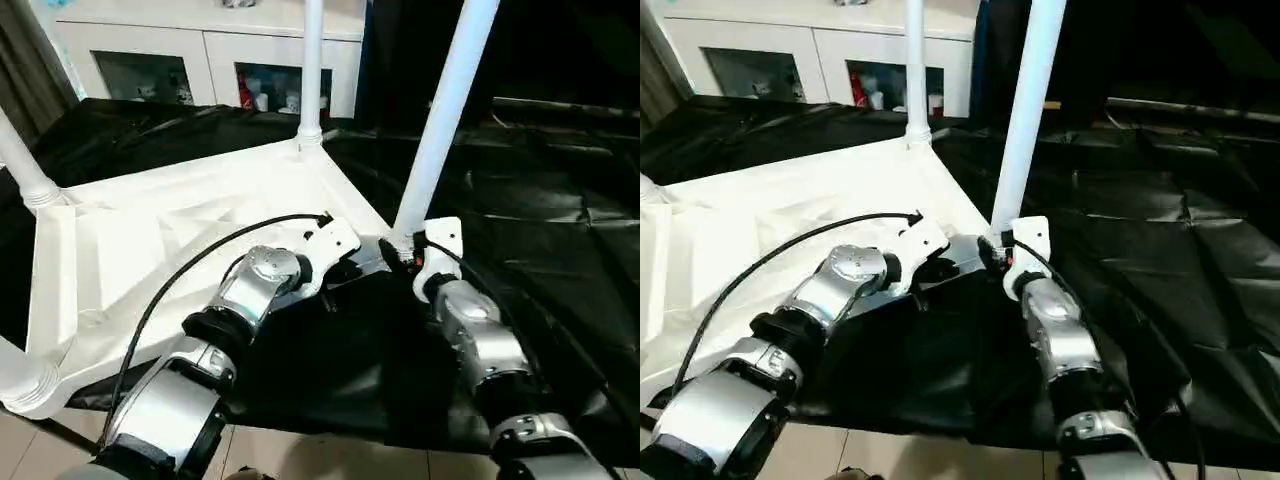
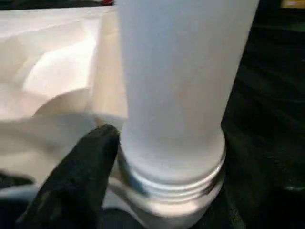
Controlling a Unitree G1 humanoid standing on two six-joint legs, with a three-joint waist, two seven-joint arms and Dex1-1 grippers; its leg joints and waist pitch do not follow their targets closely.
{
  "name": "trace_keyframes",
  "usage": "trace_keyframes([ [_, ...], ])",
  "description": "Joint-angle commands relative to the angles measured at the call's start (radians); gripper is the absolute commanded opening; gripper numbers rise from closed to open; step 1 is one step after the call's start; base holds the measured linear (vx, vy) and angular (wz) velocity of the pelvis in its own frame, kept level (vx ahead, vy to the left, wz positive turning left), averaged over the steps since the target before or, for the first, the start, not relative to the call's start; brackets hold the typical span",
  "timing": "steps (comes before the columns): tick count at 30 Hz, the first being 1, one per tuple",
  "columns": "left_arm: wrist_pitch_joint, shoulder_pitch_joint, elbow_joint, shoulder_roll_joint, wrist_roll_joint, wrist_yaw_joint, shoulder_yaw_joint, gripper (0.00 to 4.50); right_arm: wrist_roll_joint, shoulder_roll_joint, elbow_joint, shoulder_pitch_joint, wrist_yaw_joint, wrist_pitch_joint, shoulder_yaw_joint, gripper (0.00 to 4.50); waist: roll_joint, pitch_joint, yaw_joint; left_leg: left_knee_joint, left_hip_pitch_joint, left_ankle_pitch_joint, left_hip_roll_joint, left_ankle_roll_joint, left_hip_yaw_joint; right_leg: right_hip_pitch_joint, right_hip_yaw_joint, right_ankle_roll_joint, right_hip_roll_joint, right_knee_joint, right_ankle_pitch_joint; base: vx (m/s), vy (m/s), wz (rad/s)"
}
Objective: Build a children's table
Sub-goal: Rotate leg to tighten
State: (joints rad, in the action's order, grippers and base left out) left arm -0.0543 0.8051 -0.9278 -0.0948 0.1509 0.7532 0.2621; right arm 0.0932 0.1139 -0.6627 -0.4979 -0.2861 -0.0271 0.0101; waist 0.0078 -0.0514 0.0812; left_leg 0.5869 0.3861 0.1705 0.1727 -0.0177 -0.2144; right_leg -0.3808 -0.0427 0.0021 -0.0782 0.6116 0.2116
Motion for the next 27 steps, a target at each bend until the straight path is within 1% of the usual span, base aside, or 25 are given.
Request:
trace_keyframes([
  [1,0.072,-0.020,-0.001,-0.019,-0.034,0.034,-0.025,0.00,0.014,0.049,0.008,-0.010,-0.104,-0.001,-0.023,3.86,-0.019,0.061,-0.002,-0.066,-0.023,0.190,0.062,0.050,0.036,0.034,0.042,-0.226,-0.081,-0.078,0.121,0.000,0.000,0.00],
  [2,0.072,-0.020,-0.001,-0.019,-0.034,0.034,-0.025,0.00,0.014,0.049,0.008,-0.010,-0.104,-0.001,-0.023,3.86,-0.019,0.061,-0.001,-0.065,-0.022,0.185,0.061,0.054,0.037,0.036,0.041,-0.227,-0.081,-0.077,0.122,0.000,0.000,0.00],
  [3,0.081,-0.025,0.003,-0.027,-0.036,0.048,-0.026,0.00,0.014,0.066,0.015,-0.010,-0.133,-0.006,-0.026,3.92,-0.017,0.061,-0.002,-0.065,-0.021,0.182,0.062,0.058,0.037,0.034,0.042,-0.229,-0.082,-0.078,0.123,0.000,0.000,0.00],
  [4,0.097,-0.036,0.018,-0.047,-0.043,0.084,-0.026,0.00,0.021,0.118,0.052,0.000,-0.234,-0.023,-0.045,3.92,-0.018,0.061,-0.004,-0.064,-0.022,0.184,0.061,0.061,0.036,0.034,0.041,-0.232,-0.081,-0.079,0.126,0.000,0.000,0.00],
  [5,0.107,-0.040,0.024,-0.055,-0.045,0.098,-0.024,0.00,0.030,0.138,0.071,0.006,-0.284,-0.035,-0.053,3.92,-0.019,0.061,-0.003,-0.063,-0.021,0.188,0.061,0.065,0.036,0.037,0.040,-0.233,-0.080,-0.079,0.127,0.000,0.000,0.00],
  [6,0.109,-0.045,0.031,-0.062,-0.050,0.120,-0.024,0.00,0.031,0.160,0.092,0.015,-0.330,-0.037,-0.065,3.92,-0.020,0.062,-0.001,-0.062,-0.020,0.175,0.063,0.075,0.037,0.037,0.042,-0.231,-0.081,-0.076,0.110,0.000,0.000,0.00],
  [7,0.110,-0.051,0.040,-0.069,-0.059,0.149,-0.024,0.00,0.035,0.179,0.110,0.024,-0.376,-0.043,-0.076,3.92,-0.016,0.061,0.000,-0.062,-0.021,0.171,0.063,0.080,0.037,0.036,0.041,-0.233,-0.080,-0.076,0.110,0.000,0.000,0.00],
  [8,0.116,-0.058,0.054,-0.078,-0.071,0.187,-0.023,0.00,0.042,0.200,0.134,0.036,-0.425,-0.053,-0.088,3.92,-0.015,0.062,-0.001,-0.061,-0.021,0.171,0.063,0.083,0.036,0.036,0.041,-0.235,-0.079,-0.075,0.105,0.000,0.000,0.00],
  [9,0.115,-0.067,0.070,-0.087,-0.083,0.228,-0.022,0.00,0.046,0.221,0.156,0.047,-0.470,-0.057,-0.099,3.92,-0.017,0.062,0.001,-0.061,-0.020,0.165,0.065,0.090,0.036,0.038,0.041,-0.243,-0.080,-0.073,0.089,0.000,0.000,0.00],
  [11,0.107,-0.084,0.109,-0.106,-0.103,0.304,-0.013,0.00,0.059,0.253,0.188,0.063,-0.537,-0.079,-0.113,3.92,-0.016,0.063,0.004,-0.060,-0.021,0.157,0.068,0.094,0.035,0.036,0.039,-0.258,-0.079,-0.069,0.075,0.000,0.000,0.00],
  [12,0.097,-0.092,0.130,-0.118,-0.109,0.340,-0.006,0.00,0.058,0.268,0.198,0.070,-0.562,-0.083,-0.121,3.92,-0.015,0.062,0.006,-0.060,-0.021,0.157,0.068,0.095,0.033,0.034,0.039,-0.260,-0.079,-0.069,0.076,0.000,0.000,0.00],
  [13,0.092,-0.101,0.150,-0.130,-0.116,0.377,0.001,0.00,0.059,0.281,0.205,0.074,-0.586,-0.089,-0.129,3.92,-0.012,0.063,0.009,-0.060,-0.023,0.154,0.070,0.092,0.033,0.032,0.039,-0.265,-0.078,-0.068,0.077,0.000,0.000,0.00],
  [14,0.092,-0.101,0.150,-0.130,-0.116,0.377,0.001,0.00,0.059,0.281,0.205,0.074,-0.586,-0.089,-0.129,3.92,-0.012,0.063,0.009,-0.061,-0.022,0.156,0.070,0.090,0.034,0.032,0.038,-0.269,-0.079,-0.067,0.077,0.000,0.000,0.00],
  [17,0.052,-0.132,0.217,-0.167,-0.135,0.472,0.022,0.00,0.074,0.297,0.224,0.083,-0.639,-0.110,-0.140,3.92,-0.010,0.061,0.011,-0.064,-0.024,0.192,0.073,0.067,0.033,0.028,0.039,-0.270,-0.079,-0.069,0.122,0.000,0.000,0.00],
  [19,0.040,-0.149,0.247,-0.178,-0.139,0.491,0.023,0.00,0.065,0.300,0.236,0.092,-0.657,-0.117,-0.153,3.92,-0.009,0.060,0.011,-0.067,-0.026,0.200,0.074,0.058,0.034,0.026,0.040,-0.266,-0.079,-0.070,0.130,0.000,0.000,0.00],
  [21,0.037,-0.153,0.253,-0.180,-0.140,0.495,0.023,0.00,0.064,0.296,0.236,0.092,-0.656,-0.117,-0.153,3.92,-0.009,0.059,0.011,-0.067,-0.028,0.209,0.072,0.048,0.034,0.024,0.041,-0.263,-0.079,-0.073,0.143,0.000,0.000,0.00],
  [22,0.033,-0.158,0.260,-0.183,-0.141,0.501,0.024,0.00,0.063,0.293,0.232,0.090,-0.655,-0.115,-0.153,3.92,-0.010,0.059,0.011,-0.068,-0.026,0.211,0.073,0.042,0.035,0.026,0.042,-0.261,-0.081,-0.072,0.142,0.000,0.000,0.00],
  [23,0.029,-0.161,0.267,-0.185,-0.142,0.507,0.024,0.00,0.063,0.291,0.232,0.090,-0.655,-0.117,-0.153,3.92,-0.012,0.059,0.011,-0.068,-0.025,0.209,0.071,0.042,0.035,0.027,0.042,-0.260,-0.081,-0.072,0.142,0.000,0.000,0.00],
  [24,0.024,-0.164,0.272,-0.187,-0.142,0.511,0.023,0.00,0.062,0.288,0.228,0.088,-0.655,-0.114,-0.154,3.76,-0.012,0.060,0.010,-0.068,-0.025,0.203,0.071,0.043,0.035,0.027,0.042,-0.259,-0.081,-0.071,0.135,0.000,0.000,0.00],
  [26,0.018,-0.169,0.283,-0.190,-0.142,0.513,0.021,0.00,0.066,0.283,0.223,0.086,-0.657,-0.109,-0.153,3.76,-0.011,0.060,0.010,-0.067,-0.025,0.196,0.071,0.044,0.035,0.027,0.041,-0.259,-0.081,-0.071,0.130,0.000,0.000,0.00],
  [27,0.013,-0.172,0.289,-0.192,-0.142,0.512,0.021,0.00,0.068,0.282,0.222,0.085,-0.658,-0.109,-0.153,3.55,-0.011,0.061,0.009,-0.067,-0.025,0.193,0.071,0.046,0.035,0.027,0.041,-0.259,-0.080,-0.070,0.121,0.000,0.000,0.00],
])
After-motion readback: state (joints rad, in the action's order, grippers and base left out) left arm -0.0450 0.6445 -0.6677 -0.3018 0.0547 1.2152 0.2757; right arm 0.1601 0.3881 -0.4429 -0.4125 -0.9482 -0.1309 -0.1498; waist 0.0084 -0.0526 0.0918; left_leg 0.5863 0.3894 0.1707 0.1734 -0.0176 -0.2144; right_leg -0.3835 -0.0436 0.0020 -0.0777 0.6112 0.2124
